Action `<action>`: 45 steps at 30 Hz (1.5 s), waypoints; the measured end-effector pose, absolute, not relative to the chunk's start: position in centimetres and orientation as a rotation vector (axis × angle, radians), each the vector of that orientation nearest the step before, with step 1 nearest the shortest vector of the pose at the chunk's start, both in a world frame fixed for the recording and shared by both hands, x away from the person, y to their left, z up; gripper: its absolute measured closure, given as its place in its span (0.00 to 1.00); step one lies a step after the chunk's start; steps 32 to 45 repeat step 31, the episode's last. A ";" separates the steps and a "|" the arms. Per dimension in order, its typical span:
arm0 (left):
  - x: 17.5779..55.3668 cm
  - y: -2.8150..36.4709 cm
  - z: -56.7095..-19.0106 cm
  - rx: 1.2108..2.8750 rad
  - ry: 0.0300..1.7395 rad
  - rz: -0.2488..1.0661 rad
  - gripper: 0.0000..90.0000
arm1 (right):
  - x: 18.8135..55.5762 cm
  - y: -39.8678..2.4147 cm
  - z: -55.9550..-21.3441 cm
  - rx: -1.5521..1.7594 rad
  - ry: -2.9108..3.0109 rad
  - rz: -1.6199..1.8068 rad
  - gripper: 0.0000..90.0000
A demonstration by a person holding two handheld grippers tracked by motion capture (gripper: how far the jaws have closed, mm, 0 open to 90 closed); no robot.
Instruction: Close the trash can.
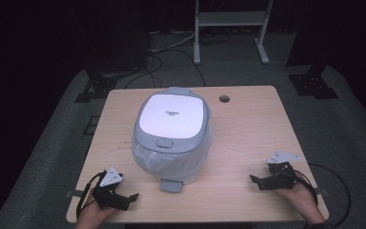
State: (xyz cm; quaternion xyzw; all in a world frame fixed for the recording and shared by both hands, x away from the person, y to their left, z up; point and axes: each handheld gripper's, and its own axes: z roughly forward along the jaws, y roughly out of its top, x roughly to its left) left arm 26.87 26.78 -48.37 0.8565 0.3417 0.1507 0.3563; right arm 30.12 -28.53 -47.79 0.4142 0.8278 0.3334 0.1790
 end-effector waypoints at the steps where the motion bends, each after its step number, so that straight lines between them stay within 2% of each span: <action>1: 26.9 26.8 -48.4 2.212 0.882 0.389 0.00 | 30.1 -28.6 -48.0 1.170 2.344 0.934 0.09; 13: 26.9 26.8 -48.4 2.212 0.882 0.389 0.00 | 29.9 -29.3 -48.8 1.203 2.314 0.986 0.03; 45: 26.9 26.8 -48.4 2.212 0.882 0.389 0.00 | 29.7 -29.5 -48.8 1.206 2.315 0.984 0.03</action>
